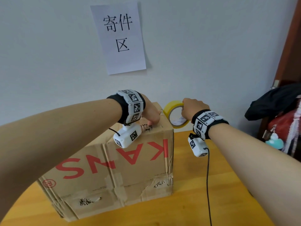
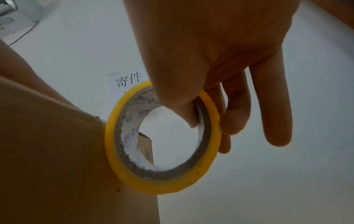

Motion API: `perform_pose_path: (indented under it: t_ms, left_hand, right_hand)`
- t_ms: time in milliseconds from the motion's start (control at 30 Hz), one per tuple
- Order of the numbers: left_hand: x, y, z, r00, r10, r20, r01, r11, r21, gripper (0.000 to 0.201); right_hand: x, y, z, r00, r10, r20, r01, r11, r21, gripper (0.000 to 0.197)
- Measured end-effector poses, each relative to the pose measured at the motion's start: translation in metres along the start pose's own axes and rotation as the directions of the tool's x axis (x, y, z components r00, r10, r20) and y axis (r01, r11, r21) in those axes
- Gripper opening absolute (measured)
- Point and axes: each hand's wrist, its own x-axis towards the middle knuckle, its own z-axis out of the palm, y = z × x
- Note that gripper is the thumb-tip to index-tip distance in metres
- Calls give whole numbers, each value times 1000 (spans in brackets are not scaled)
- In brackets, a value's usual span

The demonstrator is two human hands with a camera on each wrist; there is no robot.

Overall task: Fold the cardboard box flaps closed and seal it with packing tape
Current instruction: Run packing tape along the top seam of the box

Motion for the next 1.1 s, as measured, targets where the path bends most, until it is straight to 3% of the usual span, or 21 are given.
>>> perform_pose_path:
  t_ms: [167,467,533,633,767,900,1100]
  left_hand:
    - [0,-8,2,998,-12,57,6,995,101,61]
    - [2,-50,12,996,-31,89,41,993,-111,59]
    - [4,-61,12,995,-66,80,76,989,-129,60]
    - [0,-67,11,998,-62,4,62,994,-91,50]
    - [-9,-68,11,989,67,-134,-57,996,74,41]
    - [-11,-74,14,983,106,-150,-90,990,110,46]
    - [-5,-76,12,988,101,-119,-97,995,37,47]
  right_hand:
    - [-9,-3,4,987,-33,159,24,998,61,10]
    - [-33,-20,8,954,-138,265,101,984,150,24]
    - [-36,-29,5,951,-167,260,126,978,167,25]
    - [-38,-44,3,953,-204,222,159,966,205,9]
    - [-37,-59,7,949,-256,183,212,950,231,19]
    - [-36,-68,18,962,-253,101,244,965,93,12]
    - [-30,-73,23,960,-275,55,272,961,47,17]
